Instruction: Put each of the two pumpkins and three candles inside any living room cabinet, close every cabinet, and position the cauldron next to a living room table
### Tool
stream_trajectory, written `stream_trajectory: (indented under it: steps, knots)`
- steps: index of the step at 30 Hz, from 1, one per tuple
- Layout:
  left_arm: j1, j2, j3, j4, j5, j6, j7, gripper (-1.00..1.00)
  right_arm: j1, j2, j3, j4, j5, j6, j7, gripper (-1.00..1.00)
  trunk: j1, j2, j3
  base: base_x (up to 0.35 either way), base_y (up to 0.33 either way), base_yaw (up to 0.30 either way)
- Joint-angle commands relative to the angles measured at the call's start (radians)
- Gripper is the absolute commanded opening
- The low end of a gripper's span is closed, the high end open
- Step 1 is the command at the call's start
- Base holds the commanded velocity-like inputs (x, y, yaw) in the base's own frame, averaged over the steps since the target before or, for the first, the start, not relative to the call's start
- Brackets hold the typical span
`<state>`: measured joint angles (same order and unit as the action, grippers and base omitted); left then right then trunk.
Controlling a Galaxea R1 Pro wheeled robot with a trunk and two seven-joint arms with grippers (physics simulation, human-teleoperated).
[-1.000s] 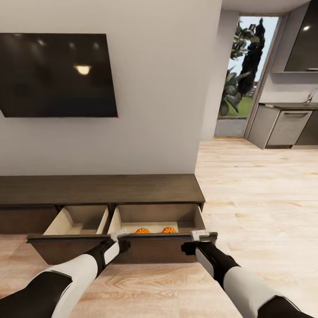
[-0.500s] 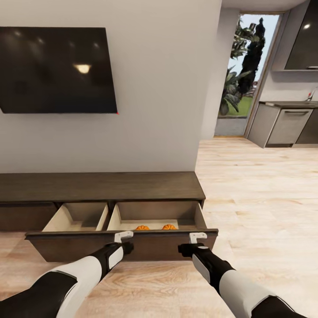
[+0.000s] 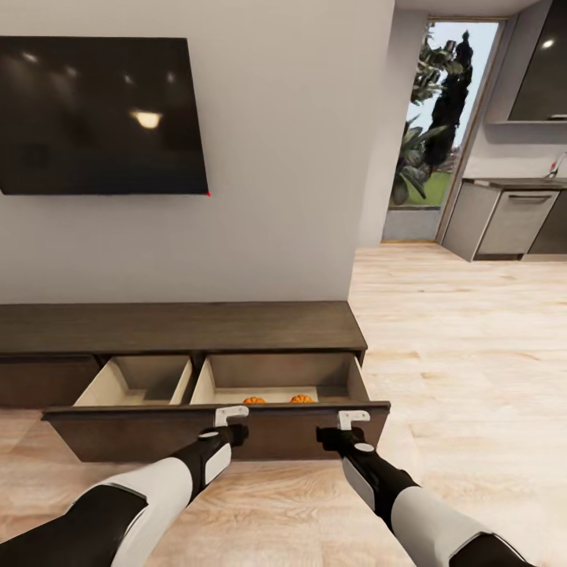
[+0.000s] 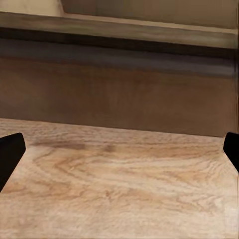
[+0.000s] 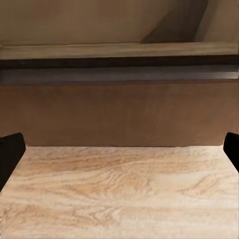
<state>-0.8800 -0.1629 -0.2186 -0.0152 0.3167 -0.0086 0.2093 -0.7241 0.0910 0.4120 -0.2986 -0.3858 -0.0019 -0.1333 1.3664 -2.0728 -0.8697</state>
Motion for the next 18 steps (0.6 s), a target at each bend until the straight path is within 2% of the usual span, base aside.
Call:
stream_trajectory:
  steps: [1, 4, 5, 9, 13, 18]
  knots:
    - [0.0, -0.002, -0.008, 0.0, 0.008, -0.007, 0.004, 1.0, 0.001, 0.0, 0.008, -0.001, -0.008, -0.005, -0.003, 1.0, 0.004, -0.008, -0.004, 0.0, 0.0, 0.0]
    - [0.0, -0.004, -0.008, 0.0, 0.005, -0.055, 0.006, 1.0, 0.012, 0.0, 0.008, -0.001, -0.009, -0.015, 0.012, 1.0, 0.015, -0.029, -0.013, 0.0, 0.0, 0.0]
    - [0.002, -0.006, -0.008, 0.0, -0.002, -0.127, 0.007, 1.0, 0.023, 0.0, 0.008, -0.001, -0.009, -0.034, 0.018, 1.0, 0.019, -0.036, -0.017, 0.0, 0.0, 0.0]
    - [0.006, -0.006, -0.008, 0.0, -0.026, -0.196, 0.004, 1.0, 0.03, 0.0, 0.008, -0.001, -0.009, -0.069, 0.021, 1.0, 0.034, -0.064, -0.029, 0.0, 0.0, 0.0]
    - [0.02, 0.0, -0.008, -0.001, -0.062, -0.321, -0.007, 1.0, 0.05, -0.001, 0.008, 0.012, -0.009, -0.121, 0.023, 1.0, 0.05, -0.092, -0.042, 0.0, 0.0, 0.0]
    - [0.024, 0.001, -0.008, 0.003, -0.067, -0.345, -0.009, 1.0, 0.056, -0.001, 0.009, 0.017, -0.008, -0.131, 0.023, 1.0, 0.069, -0.127, -0.057, 0.0, 0.0, 0.0]
